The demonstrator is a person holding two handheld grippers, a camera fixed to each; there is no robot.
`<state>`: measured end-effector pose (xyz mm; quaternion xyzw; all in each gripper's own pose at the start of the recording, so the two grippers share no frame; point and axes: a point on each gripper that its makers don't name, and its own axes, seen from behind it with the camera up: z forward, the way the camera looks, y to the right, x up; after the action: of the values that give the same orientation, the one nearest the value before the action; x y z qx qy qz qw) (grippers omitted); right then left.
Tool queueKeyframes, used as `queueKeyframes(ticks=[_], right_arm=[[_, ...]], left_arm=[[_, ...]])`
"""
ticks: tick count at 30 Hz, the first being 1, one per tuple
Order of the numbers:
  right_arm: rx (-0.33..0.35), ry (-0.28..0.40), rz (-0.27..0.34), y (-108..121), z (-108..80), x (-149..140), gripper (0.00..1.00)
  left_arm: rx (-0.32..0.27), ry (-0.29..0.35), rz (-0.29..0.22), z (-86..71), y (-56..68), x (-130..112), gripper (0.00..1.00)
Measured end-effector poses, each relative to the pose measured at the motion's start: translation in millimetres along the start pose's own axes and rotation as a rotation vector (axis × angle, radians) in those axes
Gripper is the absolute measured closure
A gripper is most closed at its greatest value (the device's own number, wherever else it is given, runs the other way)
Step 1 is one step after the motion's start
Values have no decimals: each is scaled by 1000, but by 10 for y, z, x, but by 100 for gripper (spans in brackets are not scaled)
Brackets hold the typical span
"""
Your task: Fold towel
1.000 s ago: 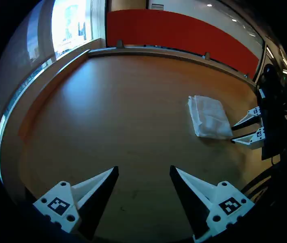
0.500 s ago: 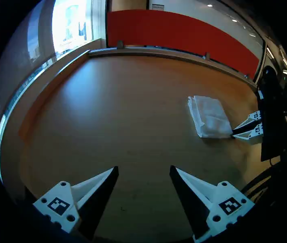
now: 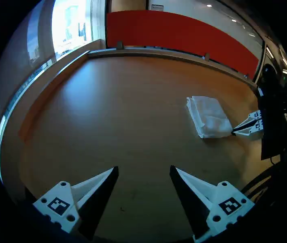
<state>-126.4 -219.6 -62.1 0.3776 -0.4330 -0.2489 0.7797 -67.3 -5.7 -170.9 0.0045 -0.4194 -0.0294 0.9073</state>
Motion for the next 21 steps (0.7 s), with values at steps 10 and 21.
queueKeyframes(ticks=[10, 21], right_arm=[[-21, 81, -3, 93, -248, 368, 98], [-39, 249, -10, 205, -694, 1133, 98]], left_arm=[[-2, 8, 10, -11, 0, 35, 6], [-12, 31, 16, -61, 33, 139, 6]])
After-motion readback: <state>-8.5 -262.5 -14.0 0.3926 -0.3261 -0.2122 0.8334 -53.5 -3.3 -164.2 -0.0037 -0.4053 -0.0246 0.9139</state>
